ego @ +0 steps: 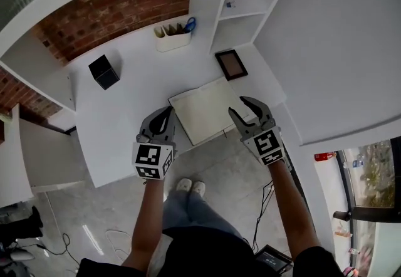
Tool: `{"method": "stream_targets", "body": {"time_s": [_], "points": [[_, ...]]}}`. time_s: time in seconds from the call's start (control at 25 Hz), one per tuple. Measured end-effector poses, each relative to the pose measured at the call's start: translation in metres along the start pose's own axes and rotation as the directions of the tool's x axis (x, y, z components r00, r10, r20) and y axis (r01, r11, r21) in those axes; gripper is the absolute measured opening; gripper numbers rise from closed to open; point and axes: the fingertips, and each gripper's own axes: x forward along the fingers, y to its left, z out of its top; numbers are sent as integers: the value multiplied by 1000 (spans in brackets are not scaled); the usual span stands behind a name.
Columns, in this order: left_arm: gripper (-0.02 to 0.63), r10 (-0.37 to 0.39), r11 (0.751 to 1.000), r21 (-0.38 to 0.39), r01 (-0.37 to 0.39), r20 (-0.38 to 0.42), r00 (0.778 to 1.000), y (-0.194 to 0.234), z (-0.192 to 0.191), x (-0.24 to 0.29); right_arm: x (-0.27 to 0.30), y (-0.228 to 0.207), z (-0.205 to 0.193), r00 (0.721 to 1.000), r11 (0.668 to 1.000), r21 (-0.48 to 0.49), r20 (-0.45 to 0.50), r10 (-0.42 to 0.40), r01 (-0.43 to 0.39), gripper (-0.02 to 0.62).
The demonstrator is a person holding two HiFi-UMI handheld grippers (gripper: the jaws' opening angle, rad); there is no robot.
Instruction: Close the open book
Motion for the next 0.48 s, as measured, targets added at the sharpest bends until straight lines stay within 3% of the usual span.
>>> {"method": "stream_targets", "body": {"time_s": [0.12, 0.28, 0.48], "points": [[9, 15, 1000, -3, -15, -7, 1000, 3, -5, -6, 16, 35, -9, 987, 977, -148, -57, 147, -154, 156], [9, 40, 999, -16, -41, -21, 999, 10, -14, -15, 30, 82, -31, 944, 908, -263, -150, 295, -326, 156], [9, 72, 997, -23, -73, -33, 997, 18, -21, -25, 37, 136, -71, 886, 786, -414, -271, 376, -460, 156]]}}
